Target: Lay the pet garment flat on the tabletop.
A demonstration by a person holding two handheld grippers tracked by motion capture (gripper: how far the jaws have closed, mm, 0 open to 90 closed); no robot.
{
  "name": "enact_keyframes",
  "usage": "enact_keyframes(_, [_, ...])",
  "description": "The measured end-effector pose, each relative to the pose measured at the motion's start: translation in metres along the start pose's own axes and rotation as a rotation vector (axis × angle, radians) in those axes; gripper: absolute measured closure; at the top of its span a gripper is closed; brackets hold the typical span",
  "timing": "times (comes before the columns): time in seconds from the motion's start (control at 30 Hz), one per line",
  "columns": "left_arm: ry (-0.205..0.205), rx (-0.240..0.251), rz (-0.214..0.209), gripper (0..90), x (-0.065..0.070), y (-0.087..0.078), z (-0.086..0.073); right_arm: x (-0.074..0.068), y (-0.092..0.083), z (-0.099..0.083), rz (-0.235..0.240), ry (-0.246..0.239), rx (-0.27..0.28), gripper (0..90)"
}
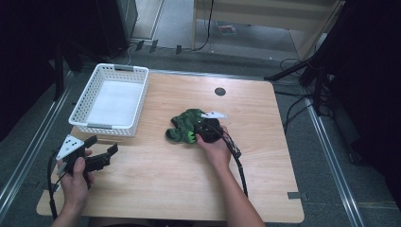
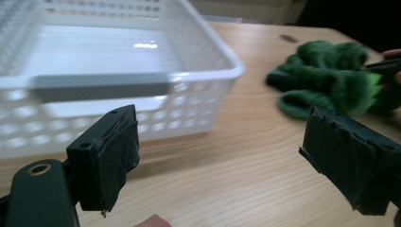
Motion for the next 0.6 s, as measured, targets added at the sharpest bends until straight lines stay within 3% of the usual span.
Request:
enact_keyframes(0.07, [0.022, 0.004, -0.033, 11.8, 0.017, 0.008, 0.014, -0.001, -0.009, 0.002, 0.024, -0.003, 0.034, 75.2])
enact_keyframes(0.27, [0.072, 0.024, -0.087, 11.8, 0.051, 0.032, 0.038, -0.013, -0.046, 0.009, 0.105, 0.022, 0.098, 75.6])
enact_keyframes(0.43, [0.108, 0.029, -0.13, 11.8, 0.068, 0.042, 0.035, -0.027, -0.081, 0.01, 0.189, 0.039, 0.134, 75.5])
enact_keyframes(0.47, [0.109, 0.028, -0.144, 11.8, 0.07, 0.042, 0.032, -0.034, -0.094, 0.006, 0.221, 0.035, 0.128, 75.3])
enact_keyframes(0.6, [0.135, 0.002, -0.175, 12.0, 0.071, 0.043, 0.026, -0.044, -0.112, -0.005, 0.26, 0.037, 0.114, 74.2])
Point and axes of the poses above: each handheld gripper's, and its own axes: y roughly forward along the jaws, z roughly out of its top, x roughly to its right, the point moved 4 cm from there along y, roughly forward along the jaws, and after that the axes turned 6 degrees about y, right-handed, at the moved point
